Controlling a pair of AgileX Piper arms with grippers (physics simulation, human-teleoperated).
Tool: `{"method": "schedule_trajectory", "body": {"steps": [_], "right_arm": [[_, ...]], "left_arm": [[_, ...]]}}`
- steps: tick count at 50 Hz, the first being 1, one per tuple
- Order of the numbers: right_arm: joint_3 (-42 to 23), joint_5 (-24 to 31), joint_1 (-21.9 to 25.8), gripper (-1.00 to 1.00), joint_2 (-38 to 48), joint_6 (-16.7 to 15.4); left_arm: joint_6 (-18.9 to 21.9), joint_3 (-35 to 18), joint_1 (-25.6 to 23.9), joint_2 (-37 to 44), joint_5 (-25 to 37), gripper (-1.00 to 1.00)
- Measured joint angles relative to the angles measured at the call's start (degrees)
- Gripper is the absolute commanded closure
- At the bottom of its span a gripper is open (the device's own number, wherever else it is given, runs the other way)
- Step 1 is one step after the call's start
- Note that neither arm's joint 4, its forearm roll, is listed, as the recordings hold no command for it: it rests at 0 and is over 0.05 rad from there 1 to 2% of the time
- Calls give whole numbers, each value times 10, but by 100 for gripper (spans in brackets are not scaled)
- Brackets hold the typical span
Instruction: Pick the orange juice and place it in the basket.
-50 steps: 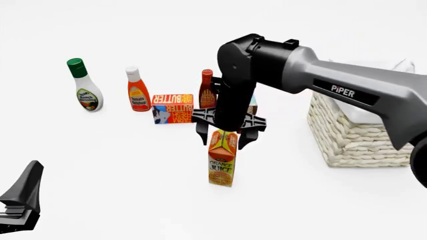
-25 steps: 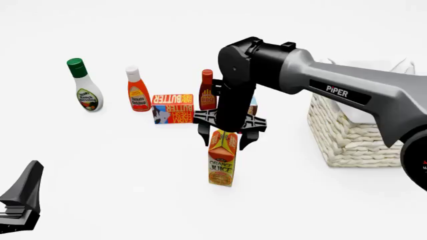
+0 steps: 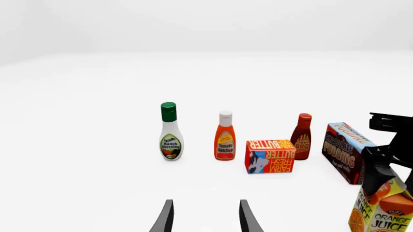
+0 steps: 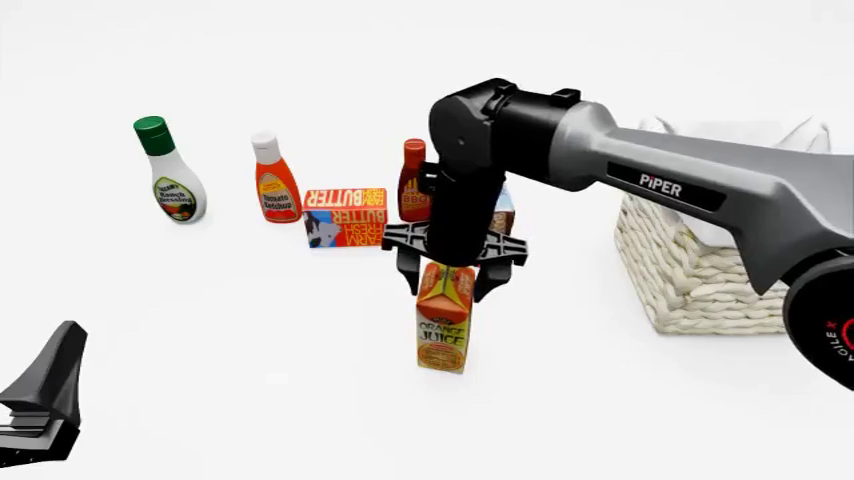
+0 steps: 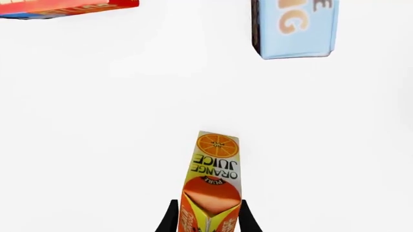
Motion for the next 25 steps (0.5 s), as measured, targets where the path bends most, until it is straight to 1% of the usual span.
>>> {"method": "schedule_trajectory", "body": {"steps": [9, 19, 25], "right_arm": [[1, 0, 6, 100, -2, 4], [-3, 0, 33, 100, -18, 21], [-8, 0, 44, 100, -29, 25]], "left_arm": [[0, 0, 0, 0, 0, -100], [0, 0, 0, 0, 0, -100], [0, 0, 0, 0, 0, -100]]}}
